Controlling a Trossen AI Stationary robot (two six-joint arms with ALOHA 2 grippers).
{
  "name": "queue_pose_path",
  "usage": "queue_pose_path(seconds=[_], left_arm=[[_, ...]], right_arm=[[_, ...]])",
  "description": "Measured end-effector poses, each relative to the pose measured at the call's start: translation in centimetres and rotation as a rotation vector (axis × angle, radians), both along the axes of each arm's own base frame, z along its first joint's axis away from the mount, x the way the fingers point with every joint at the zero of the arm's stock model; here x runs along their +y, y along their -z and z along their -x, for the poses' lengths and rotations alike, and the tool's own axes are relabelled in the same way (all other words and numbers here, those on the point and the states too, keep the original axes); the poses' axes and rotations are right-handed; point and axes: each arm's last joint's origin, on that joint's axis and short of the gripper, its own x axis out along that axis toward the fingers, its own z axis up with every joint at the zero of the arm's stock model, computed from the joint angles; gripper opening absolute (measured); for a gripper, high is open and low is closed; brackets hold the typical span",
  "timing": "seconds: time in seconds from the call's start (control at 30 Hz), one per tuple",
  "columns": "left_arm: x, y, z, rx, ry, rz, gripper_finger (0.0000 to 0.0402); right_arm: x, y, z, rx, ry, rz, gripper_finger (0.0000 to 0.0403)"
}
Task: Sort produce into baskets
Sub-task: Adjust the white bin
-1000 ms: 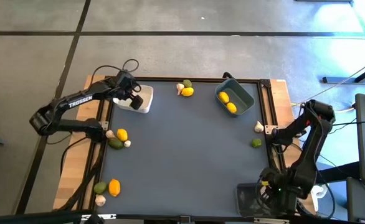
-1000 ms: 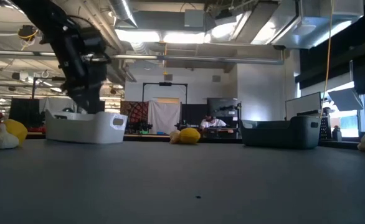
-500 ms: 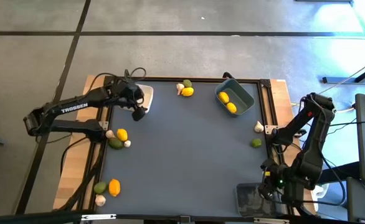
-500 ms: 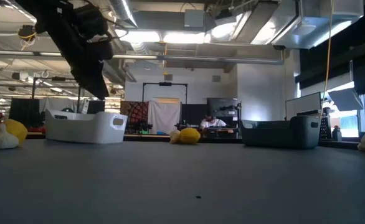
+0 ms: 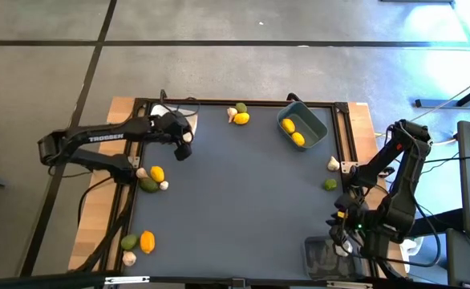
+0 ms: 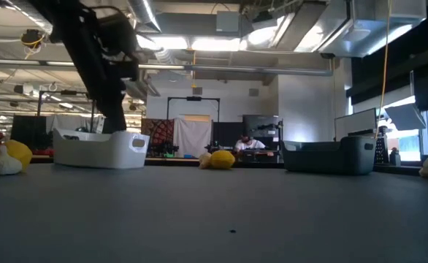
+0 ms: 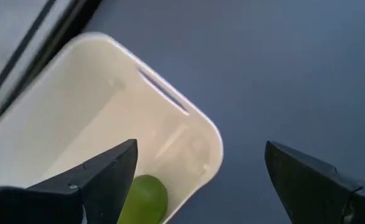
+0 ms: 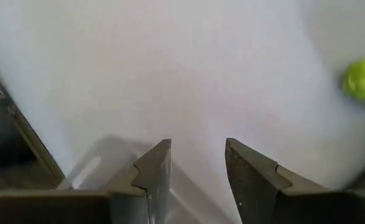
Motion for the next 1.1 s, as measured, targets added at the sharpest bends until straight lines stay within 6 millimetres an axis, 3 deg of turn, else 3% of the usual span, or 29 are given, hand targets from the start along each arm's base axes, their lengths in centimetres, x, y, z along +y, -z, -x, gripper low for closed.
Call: queue_pose_path(seconds=[0.33, 0.87, 1.1], left_arm=[[1.1, 2.2, -0.6, 0.142, -0.123, -0.066, 0.0347], [4.7, 2.4, 1.8, 0.193, -0.377, -0.118, 0.0347], [5.2, 2.3, 2.3, 0.185, -0.411, -0.108, 0.0347]], right_arm=[[-0.5, -0.6, -1.5, -0.302, -0.060, 0.214, 0.0151], [-2.6, -0.9, -6.8, -0.297, -0.127, 0.429, 0.0151], [-3.2, -1.1, -8.3, -0.301, -0.155, 0.487, 0.0151]])
